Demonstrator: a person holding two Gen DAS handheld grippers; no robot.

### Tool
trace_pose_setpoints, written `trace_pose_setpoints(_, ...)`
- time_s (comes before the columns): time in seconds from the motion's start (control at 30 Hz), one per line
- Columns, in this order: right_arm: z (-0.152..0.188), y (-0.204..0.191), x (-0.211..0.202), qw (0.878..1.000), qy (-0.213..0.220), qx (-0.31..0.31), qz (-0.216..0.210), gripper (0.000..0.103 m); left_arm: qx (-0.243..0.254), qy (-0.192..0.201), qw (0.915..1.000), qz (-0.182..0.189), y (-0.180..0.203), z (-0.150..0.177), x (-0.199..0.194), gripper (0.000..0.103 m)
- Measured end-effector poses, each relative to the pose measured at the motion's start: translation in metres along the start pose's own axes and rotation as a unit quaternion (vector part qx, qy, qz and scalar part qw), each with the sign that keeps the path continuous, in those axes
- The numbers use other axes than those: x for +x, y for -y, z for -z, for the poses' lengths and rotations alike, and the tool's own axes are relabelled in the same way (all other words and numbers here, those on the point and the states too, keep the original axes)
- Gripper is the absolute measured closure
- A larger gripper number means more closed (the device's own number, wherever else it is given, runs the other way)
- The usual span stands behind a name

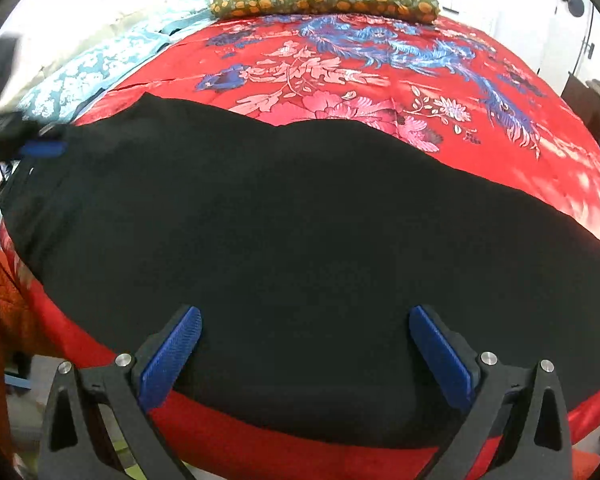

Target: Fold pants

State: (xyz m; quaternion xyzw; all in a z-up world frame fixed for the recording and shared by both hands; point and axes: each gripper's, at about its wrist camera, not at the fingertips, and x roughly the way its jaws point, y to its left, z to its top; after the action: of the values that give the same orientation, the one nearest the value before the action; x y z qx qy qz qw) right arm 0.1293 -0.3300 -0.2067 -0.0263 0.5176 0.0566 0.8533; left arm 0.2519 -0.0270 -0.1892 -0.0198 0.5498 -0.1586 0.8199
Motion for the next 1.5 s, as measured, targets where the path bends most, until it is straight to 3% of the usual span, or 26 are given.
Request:
trace_pose_setpoints(0.1,0.004,-0.002,-0.002,1.0,0.005,-0.007,0.001,0.0,-0.025,-0.003,0.9977,-0.063,-0.003,-0.033,0.035,0.018)
trace_pose_setpoints(0.17,0.006,-0.002,-0.002,1.0,0.009,-0.012,0.001,0.0,-0.079,-0.009,0.9899,-0.117,-0.025,-0.048,0.056,0.025)
trace_pose_setpoints(0.23,0.008,-0.002,-0.003,1.0,0.012,-0.017,-0.001,0.0,-0.118,0.001,0.9864,-0.114,-0.039,-0.051,0.061,0.025)
trace_pose_setpoints(0.33,0.008,-0.002,-0.004,1.0,0.014,-0.02,-0.003,0.0,-0.099,0.008,0.9862,-0.133,-0.032,-0.051,0.052,0.025)
trace_pose_setpoints(0.4,0.001,0.002,-0.01,1.0,0.005,-0.012,-0.017,0.0,-0.092,0.012,0.9879,-0.124,-0.028,-0.042,0.037,0.026)
trace_pose_setpoints(0.47,-0.007,0.016,-0.023,0.999,0.033,0.016,-0.038,0.0,-0.09,0.018,0.991,-0.098,-0.027,-0.024,0.014,0.023)
trace_pose_setpoints(0.57,-0.017,0.049,-0.044,0.994,0.078,0.073,-0.019,0.0,-0.072,0.007,0.9955,-0.061,-0.013,0.013,-0.011,0.018)
trace_pose_setpoints(0.67,-0.019,0.086,-0.046,0.989,0.08,0.127,0.012,0.0,-0.027,-0.015,0.9993,-0.023,0.019,0.057,-0.02,0.017)
trace_pose_setpoints(0.77,-0.01,0.119,-0.038,0.98,0.06,0.184,0.042,0.0,0.042,-0.021,0.9975,-0.054,0.045,0.097,-0.013,0.015)
trace_pose_setpoints(0.83,0.001,0.133,-0.021,0.975,0.023,0.213,0.056,0.0,0.067,-0.032,0.9943,-0.077,0.05,0.112,0.0,0.013)
trace_pose_setpoints(1.03,0.008,0.117,-0.01,0.984,0.014,0.145,0.104,0.0,0.074,-0.03,0.9944,-0.069,0.045,0.115,-0.004,0.009)
trace_pose_setpoints(1.23,0.014,0.118,-0.012,0.982,0.032,0.154,0.102,0.0,0.077,-0.017,0.9937,-0.08,0.047,0.114,0.002,0.001)
trace_pose_setpoints(1.5,0.014,0.119,-0.01,0.981,0.037,0.156,0.107,0.0,0.08,-0.012,0.9937,-0.077,0.045,0.116,0.004,0.001)
